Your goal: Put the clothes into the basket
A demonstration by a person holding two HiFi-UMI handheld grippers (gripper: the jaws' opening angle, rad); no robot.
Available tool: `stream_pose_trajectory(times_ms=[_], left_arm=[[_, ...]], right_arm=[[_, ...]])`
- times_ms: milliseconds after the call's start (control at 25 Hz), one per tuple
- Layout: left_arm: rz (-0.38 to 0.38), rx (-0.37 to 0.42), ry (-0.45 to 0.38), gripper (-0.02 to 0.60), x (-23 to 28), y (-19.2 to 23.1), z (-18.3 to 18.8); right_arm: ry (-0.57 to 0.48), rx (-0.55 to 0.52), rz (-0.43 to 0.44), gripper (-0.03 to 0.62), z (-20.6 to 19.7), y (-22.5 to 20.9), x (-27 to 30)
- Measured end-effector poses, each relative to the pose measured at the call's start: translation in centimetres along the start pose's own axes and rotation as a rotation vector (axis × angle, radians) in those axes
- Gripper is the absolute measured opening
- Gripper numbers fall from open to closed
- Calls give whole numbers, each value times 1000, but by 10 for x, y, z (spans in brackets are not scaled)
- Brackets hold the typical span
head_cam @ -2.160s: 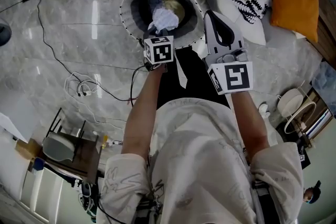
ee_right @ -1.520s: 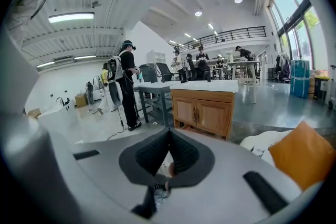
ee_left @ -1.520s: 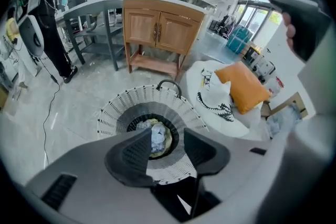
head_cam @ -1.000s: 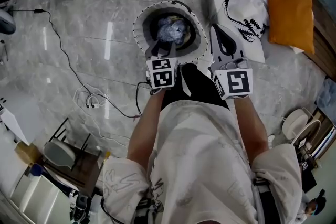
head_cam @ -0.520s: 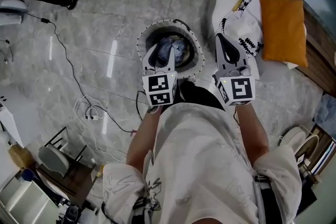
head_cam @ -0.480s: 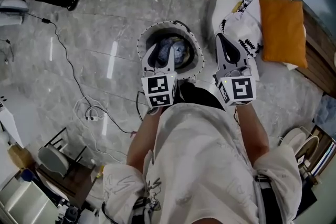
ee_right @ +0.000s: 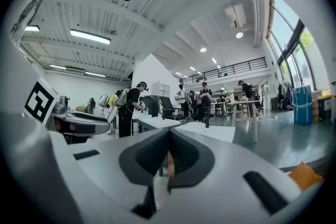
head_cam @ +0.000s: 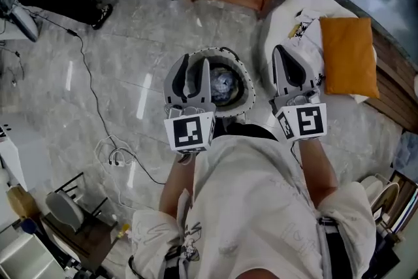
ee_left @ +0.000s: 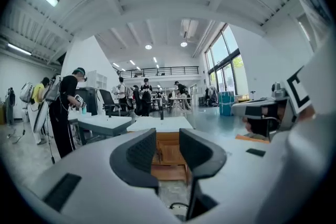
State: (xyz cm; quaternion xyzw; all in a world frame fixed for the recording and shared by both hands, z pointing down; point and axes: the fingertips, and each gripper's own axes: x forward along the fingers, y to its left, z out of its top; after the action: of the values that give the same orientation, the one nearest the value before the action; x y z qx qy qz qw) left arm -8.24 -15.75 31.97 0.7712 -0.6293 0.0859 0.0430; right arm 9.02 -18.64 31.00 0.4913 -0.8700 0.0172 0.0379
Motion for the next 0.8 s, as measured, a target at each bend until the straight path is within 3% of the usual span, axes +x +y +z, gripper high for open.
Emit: stream_pose_trajectory(times_ms=[160,560,800], left_arm=[[-6,-17,-72,120,-10,7,24],[27,9,-103,14,-28,16,37],[30,5,-118,5,-36,16,39]], right_arm=[[-43,-5,-20,-12,21,0,0],[-100,-54,8,-12,46,21,-3],[-103,-72,16,-12,48,27,-8]])
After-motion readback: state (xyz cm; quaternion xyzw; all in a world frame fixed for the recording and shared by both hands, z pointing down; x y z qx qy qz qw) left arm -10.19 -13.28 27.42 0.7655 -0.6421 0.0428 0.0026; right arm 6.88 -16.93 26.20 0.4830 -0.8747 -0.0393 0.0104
